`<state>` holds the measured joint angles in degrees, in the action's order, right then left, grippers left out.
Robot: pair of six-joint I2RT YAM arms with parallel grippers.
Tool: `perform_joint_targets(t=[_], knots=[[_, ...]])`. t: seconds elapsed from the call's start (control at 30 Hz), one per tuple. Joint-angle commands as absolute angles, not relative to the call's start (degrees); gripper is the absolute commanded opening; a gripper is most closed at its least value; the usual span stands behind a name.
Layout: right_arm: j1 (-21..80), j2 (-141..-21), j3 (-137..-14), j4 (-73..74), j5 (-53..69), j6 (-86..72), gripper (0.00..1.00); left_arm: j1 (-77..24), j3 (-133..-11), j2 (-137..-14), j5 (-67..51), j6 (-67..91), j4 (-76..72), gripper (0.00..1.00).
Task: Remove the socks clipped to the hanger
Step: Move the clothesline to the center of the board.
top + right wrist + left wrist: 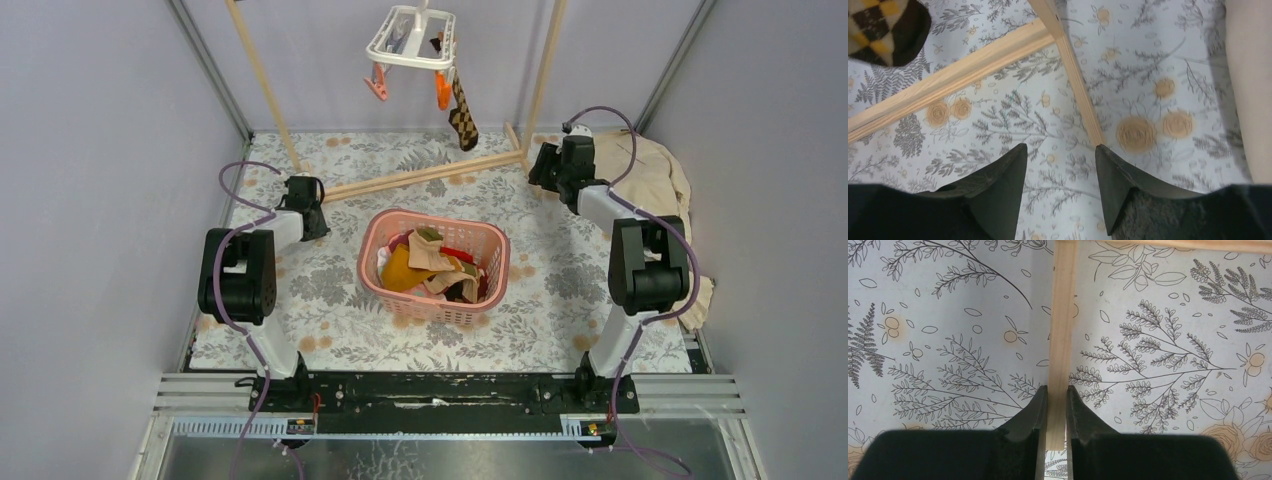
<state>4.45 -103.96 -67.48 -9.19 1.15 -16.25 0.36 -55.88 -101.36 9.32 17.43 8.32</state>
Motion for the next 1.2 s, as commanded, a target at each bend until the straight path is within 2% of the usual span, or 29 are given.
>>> perform_joint_targets(t=[0.0,0.53,0.83,0.93,1.17], knots=[[4.4,-108.8,-76.5,-7.5,3.6,-10.4,0.59,0.3,-56.1,-100.6,13.6,17.9,7.3,0.06],[4.4,-125.7,-99.2,14.3,-0.9,-3.0,0.65,-1.1,-56.6,-100.2,14.3,17.5,7.8,0.07],[4.5,-129.1,-101.3,17.5,-0.2,-3.2,0.60,-1.1,-56.7,-99.8,14.3,17.5,8.0,0.07],[4.5,-129.8,-101.3,17.8,-0.2,-3.5,0.54,-1.2,-56.7,-99.8,14.2,17.7,7.9,0.07],[5.0,-129.9,-99.7,17.7,-1.9,-4.1,0.28,-1.4,-56.9,-100.4,14.4,17.8,7.6,0.07]])
